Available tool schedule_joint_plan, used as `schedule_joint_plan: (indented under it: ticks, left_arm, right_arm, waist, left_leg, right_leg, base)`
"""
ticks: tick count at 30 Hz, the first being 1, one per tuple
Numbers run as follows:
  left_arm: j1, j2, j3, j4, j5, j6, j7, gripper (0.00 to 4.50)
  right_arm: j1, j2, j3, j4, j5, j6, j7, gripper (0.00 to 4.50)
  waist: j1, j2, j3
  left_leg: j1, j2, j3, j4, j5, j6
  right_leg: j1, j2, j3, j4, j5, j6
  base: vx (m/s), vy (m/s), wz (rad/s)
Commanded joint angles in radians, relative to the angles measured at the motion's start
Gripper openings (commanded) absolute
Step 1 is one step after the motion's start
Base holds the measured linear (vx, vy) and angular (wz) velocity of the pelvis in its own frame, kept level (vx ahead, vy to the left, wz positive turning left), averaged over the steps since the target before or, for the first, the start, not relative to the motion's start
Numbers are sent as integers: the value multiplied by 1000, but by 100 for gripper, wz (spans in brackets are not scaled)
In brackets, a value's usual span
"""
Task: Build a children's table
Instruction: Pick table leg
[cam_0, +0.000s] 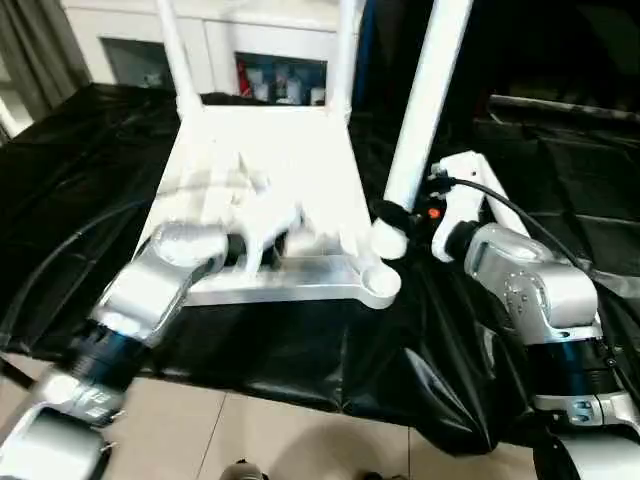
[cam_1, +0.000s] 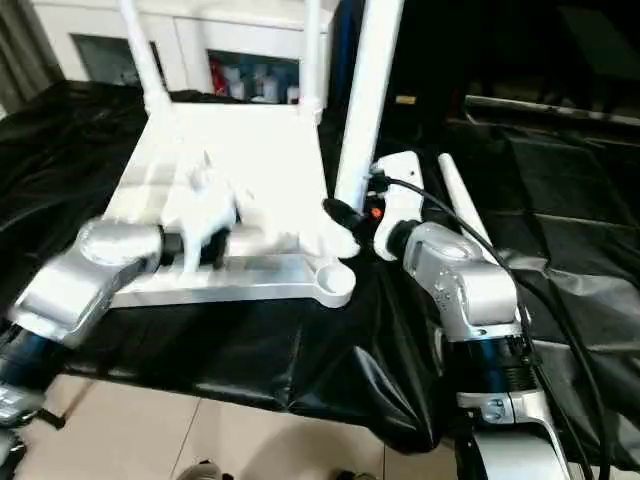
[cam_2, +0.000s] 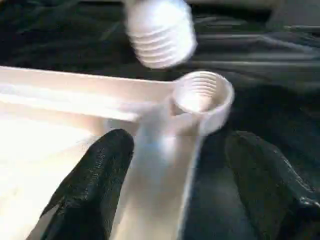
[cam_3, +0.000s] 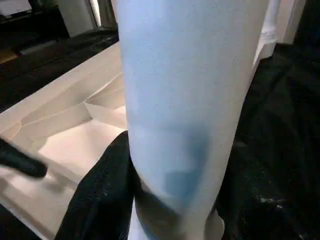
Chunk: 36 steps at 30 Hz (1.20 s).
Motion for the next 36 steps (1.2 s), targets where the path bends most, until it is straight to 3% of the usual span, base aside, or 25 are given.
schedule_joint_plan:
  ticks: [1, 5, 10, 13, 14, 18, 22, 24, 30, 36]
  left_arm:
    - [-24, 14, -54, 79, 47, -80, -61, 328]
    - [-64, -10, -85, 203, 100, -130, -54, 283]
    - [-118, -55, -92, 340, 126, -212, -91, 261]
    - [-156, -94, -90, 439, 126, -259, -111, 233]
    - [-167, -106, -91, 470, 128, -269, -116, 221]
    - [-192, -127, -101, 552, 146, -308, -158, 193]
    - [-202, -146, -98, 610, 156, -325, -177, 158]
    - [-212, -155, -96, 654, 170, -351, -171, 150]
    - [-225, -157, -85, 711, 185, -382, -166, 107]
    - [-214, -133, -77, 720, 195, -400, -198, 63]
  right_arm:
    - [10, -8, -4, -14, -16, -27, -4, 189]
    - [15, -7, -3, -17, -25, -28, 1, 189]
    - [20, -14, -2, -22, -20, -29, 1, 189]
    - [23, -17, -1, -25, -23, -28, 5, 189]
    - [24, -18, 0, -26, -25, -28, 6, 189]
    - [30, -21, -2, -37, -27, -21, 9, 189]
    - [38, -30, -7, -47, -24, -12, 9, 189]
    - [41, -33, -9, -49, -24, -11, 8, 189]
    - [43, -31, -9, -53, -24, -8, 7, 189]
    - [41, -30, -10, -52, -19, -6, 11, 189]
  waist:
    - [-9, 7, -85]
    - [-12, 5, -85]
    - [-17, 2, -87]
    - [-23, 3, -84]
    - [-22, 2, -89]
    - [-26, 9, -93]
    - [-23, 15, -98]
    - [-22, 12, -98]
    - [-20, 15, -97]
    - [-22, 13, -91]
  left_leg:
    - [1, 6, 22, -74, -134, 10]
    - [-1, -1, 22, -72, -163, 6]
    - [-3, -1, 21, -70, -162, 15]
    - [-4, -10, 26, -65, -166, 26]
    - [-2, -9, 25, -64, -161, 27]
    - [-10, 2, 17, -71, -128, 26]
    - [-6, 9, 16, -70, -83, 34]
    - [-5, 10, 18, -69, -64, 39]
    - [-2, 13, 19, -72, -81, 37]
    - [1, 9, 20, -75, -131, 26]
  right_leg:
    - [83, -57, 58, -85, -406, 0]
    - [86, -54, 50, -98, -473, 56]
    - [86, -55, 43, -103, -479, 58]
    - [82, -50, 38, -117, -508, 74]
    - [85, -52, 37, -113, -497, 73]
    - [94, -56, 43, -98, -406, 38]
    - [94, -60, 55, -77, -295, -36]
    - [97, -59, 59, -68, -243, -68]
    - [99, -64, 61, -70, -259, -84]
    - [97, -63, 57, -86, -365, -44]
  base:
    - [0, 0, 0]
    - [0, 0, 0]
    - [0, 0, 0]
    - [0, 0, 0]
    - [0, 0, 0]
    - [0, 0, 0]
    - [0, 0, 0]
    - [0, 0, 0]
    - [0, 0, 0]
    - [0, 0, 0]
